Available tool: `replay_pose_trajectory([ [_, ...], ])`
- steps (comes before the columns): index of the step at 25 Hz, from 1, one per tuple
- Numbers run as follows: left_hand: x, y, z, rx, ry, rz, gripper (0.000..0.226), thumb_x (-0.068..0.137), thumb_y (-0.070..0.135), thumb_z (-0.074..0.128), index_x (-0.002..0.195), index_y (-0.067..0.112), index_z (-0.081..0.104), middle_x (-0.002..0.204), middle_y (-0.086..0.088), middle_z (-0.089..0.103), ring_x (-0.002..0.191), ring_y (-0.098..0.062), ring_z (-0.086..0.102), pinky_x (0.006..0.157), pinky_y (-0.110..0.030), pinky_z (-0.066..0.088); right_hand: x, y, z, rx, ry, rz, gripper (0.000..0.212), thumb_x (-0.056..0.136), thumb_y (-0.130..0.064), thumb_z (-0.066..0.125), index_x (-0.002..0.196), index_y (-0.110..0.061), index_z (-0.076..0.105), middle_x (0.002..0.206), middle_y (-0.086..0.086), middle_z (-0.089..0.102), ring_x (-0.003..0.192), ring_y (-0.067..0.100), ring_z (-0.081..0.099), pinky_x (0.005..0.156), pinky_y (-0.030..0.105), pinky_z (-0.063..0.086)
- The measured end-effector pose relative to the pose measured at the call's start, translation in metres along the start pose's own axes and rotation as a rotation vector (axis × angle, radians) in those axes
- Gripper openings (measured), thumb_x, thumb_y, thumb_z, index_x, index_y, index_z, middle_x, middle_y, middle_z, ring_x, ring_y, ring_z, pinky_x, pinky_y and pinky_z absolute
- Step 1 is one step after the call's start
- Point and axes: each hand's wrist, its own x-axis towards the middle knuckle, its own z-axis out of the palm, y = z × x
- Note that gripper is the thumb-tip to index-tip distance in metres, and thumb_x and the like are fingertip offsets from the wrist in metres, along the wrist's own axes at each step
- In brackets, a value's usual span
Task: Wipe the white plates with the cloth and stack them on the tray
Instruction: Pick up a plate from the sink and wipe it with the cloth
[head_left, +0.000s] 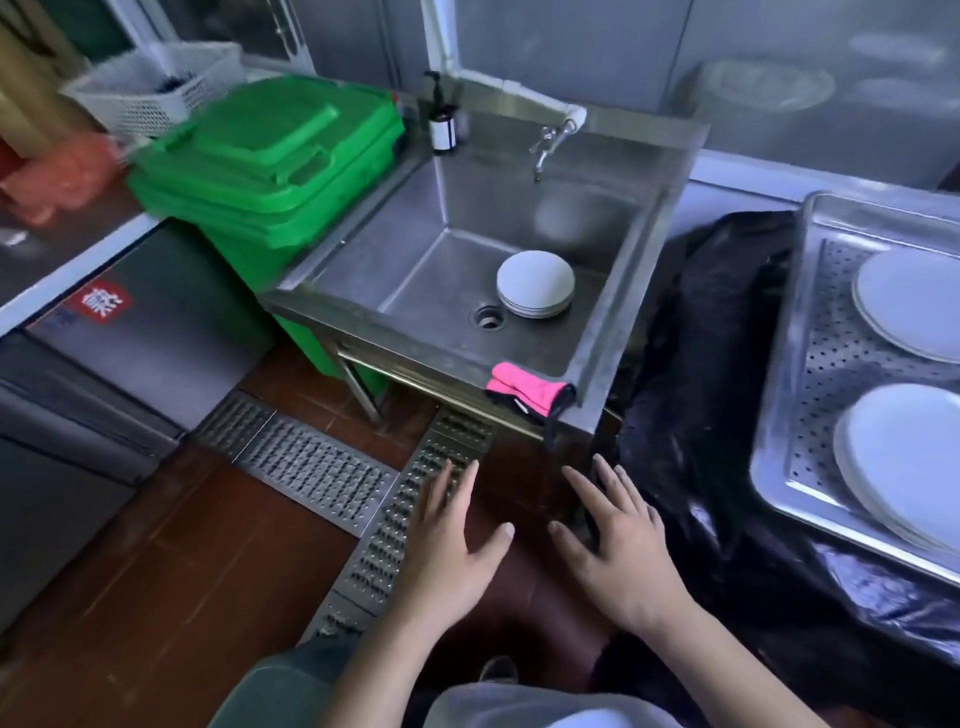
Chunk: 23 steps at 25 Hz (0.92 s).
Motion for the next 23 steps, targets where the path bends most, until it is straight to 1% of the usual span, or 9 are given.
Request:
replay_pose_trajectory([
  [3,0.024,-0.011,-0.008,-0.077,-0.047,-0.01,0.079,0.095,0.052,0.06,0.158,0.044,0.013,0.169,0.013,-0.001,0.156,-0.009,-0.006,0.127,-0.043,0.009,0.013,-0.008,0.0,0.055,0.056,0.046,0.065,0.094,-0.051,0.058,0.152,-0.042,0.031,0.167,-0.008,0.011,0.154,0.009,0.0,0.122,0.038,0.007],
  [6,0.064,-0.013,-0.014,-0.068,-0.09,0.012,0.079,0.096,0.049,0.061,0.158,0.044,0.014,0.169,0.012,0.002,0.156,-0.009,-0.004,0.127,-0.04,0.008,0.048,-0.006,-0.001,0.061,0.105,0.102,0.064,0.093,-0.05,0.06,0.151,-0.041,0.035,0.165,-0.007,0.018,0.154,0.011,0.006,0.121,0.036,0.01],
  [8,0.104,-0.014,-0.03,-0.067,-0.1,0.064,0.079,0.095,0.046,0.064,0.156,0.046,0.013,0.169,0.011,0.003,0.156,-0.008,-0.003,0.127,-0.038,0.009,0.088,-0.008,-0.003,0.093,0.149,0.102,0.065,0.089,-0.054,0.056,0.15,-0.04,0.038,0.165,-0.004,0.022,0.154,0.013,0.01,0.121,0.038,0.012],
  [10,0.157,-0.011,-0.056,-0.033,-0.085,0.096,0.08,0.094,0.044,0.067,0.154,0.048,0.014,0.169,0.011,0.004,0.155,-0.007,-0.002,0.127,-0.034,0.01,0.145,-0.016,-0.01,0.171,0.191,0.103,0.063,0.091,-0.051,0.058,0.149,-0.038,0.039,0.164,-0.003,0.024,0.153,0.014,0.012,0.121,0.039,0.014],
  [14,0.264,0.005,-0.113,0.121,-0.075,0.1,0.079,0.093,0.045,0.067,0.157,0.039,0.022,0.168,0.009,0.011,0.155,-0.008,0.004,0.123,-0.027,0.009,0.251,-0.035,-0.023,0.284,0.266,0.114,0.061,0.092,-0.05,0.054,0.15,-0.034,0.04,0.163,-0.003,0.026,0.153,0.017,0.015,0.123,0.043,0.018],
  [16,0.312,0.02,-0.132,0.134,-0.105,0.128,0.078,0.094,0.04,0.068,0.158,0.036,0.024,0.165,0.013,0.014,0.155,-0.007,0.007,0.122,-0.023,0.009,0.295,-0.046,-0.027,0.35,0.228,0.133,0.063,0.091,-0.053,0.053,0.15,-0.034,0.04,0.164,-0.003,0.025,0.153,0.017,0.014,0.123,0.042,0.018],
  [19,0.376,0.023,-0.136,0.152,-0.133,0.132,0.078,0.093,0.036,0.07,0.158,0.03,0.027,0.165,0.011,0.02,0.154,-0.009,0.013,0.123,-0.024,0.013,0.357,-0.049,-0.032,0.309,0.136,0.182,0.08,0.079,-0.067,0.038,0.151,-0.031,0.039,0.164,0.0,0.023,0.153,0.02,0.016,0.122,0.042,0.021],
  [20,0.391,0.017,-0.133,0.156,-0.165,0.096,0.079,0.093,0.035,0.071,0.158,0.028,0.027,0.165,0.008,0.021,0.154,-0.01,0.015,0.124,-0.026,0.014,0.373,-0.047,-0.031,0.298,0.101,0.198,0.079,0.081,-0.067,0.04,0.152,-0.031,0.038,0.165,0.001,0.022,0.153,0.02,0.016,0.121,0.042,0.021],
  [23,0.419,-0.003,-0.113,0.164,-0.313,0.014,0.081,0.092,0.035,0.072,0.157,0.03,0.023,0.168,0.002,0.017,0.155,-0.011,0.014,0.122,-0.024,0.012,0.402,-0.033,-0.027,0.319,0.05,0.264,0.064,0.094,-0.048,0.056,0.153,-0.032,0.036,0.165,-0.002,0.02,0.153,0.017,0.016,0.122,0.04,0.021],
])
